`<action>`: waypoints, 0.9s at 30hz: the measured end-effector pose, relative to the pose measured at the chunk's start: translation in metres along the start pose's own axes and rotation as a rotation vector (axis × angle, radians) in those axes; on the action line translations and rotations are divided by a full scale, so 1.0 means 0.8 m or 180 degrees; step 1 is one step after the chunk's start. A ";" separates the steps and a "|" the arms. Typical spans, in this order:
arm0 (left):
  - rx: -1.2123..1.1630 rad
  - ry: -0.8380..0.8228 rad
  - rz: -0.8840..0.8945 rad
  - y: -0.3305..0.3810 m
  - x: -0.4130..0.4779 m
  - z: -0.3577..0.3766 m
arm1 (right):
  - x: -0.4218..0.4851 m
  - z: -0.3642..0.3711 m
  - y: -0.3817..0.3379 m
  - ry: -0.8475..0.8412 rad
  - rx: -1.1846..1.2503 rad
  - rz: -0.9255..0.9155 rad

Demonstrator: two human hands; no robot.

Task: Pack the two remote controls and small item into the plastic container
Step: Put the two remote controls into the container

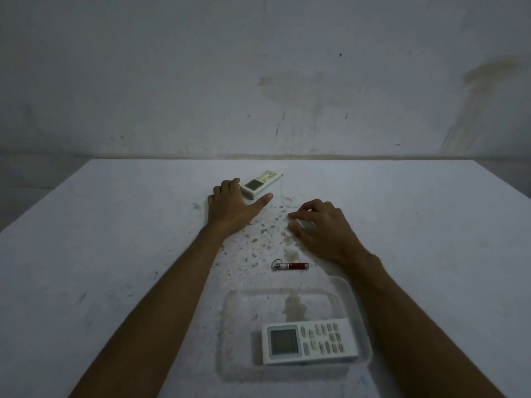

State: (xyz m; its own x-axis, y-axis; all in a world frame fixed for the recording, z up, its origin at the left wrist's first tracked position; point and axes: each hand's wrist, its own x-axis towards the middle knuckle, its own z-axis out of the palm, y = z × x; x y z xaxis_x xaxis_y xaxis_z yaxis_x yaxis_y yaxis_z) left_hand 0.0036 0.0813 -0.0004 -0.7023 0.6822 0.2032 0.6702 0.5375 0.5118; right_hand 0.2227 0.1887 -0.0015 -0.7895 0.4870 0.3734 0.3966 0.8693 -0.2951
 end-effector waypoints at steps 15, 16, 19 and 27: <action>-0.0860 -0.0143 -0.0070 -0.003 -0.020 -0.026 | 0.006 -0.023 -0.007 -0.0103 0.0974 0.0451; -0.1125 -0.0169 -0.0101 0.000 -0.031 -0.033 | 0.003 -0.029 -0.010 -0.0067 0.1109 0.0517; -0.1520 -0.0111 -0.0020 0.004 -0.065 -0.050 | -0.002 -0.036 -0.016 0.0047 0.1149 0.0582; -0.1795 0.0334 0.1157 0.014 -0.138 -0.064 | -0.008 -0.071 -0.087 -0.0216 0.4024 0.1143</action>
State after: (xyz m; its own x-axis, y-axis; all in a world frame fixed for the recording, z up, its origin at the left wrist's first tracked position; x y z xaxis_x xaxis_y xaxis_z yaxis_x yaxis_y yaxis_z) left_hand 0.0762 -0.0137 0.0256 -0.4946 0.7038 0.5100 0.6605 -0.0771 0.7469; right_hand 0.2268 0.1303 0.0668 -0.7692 0.6353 0.0687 -0.0919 -0.0036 -0.9958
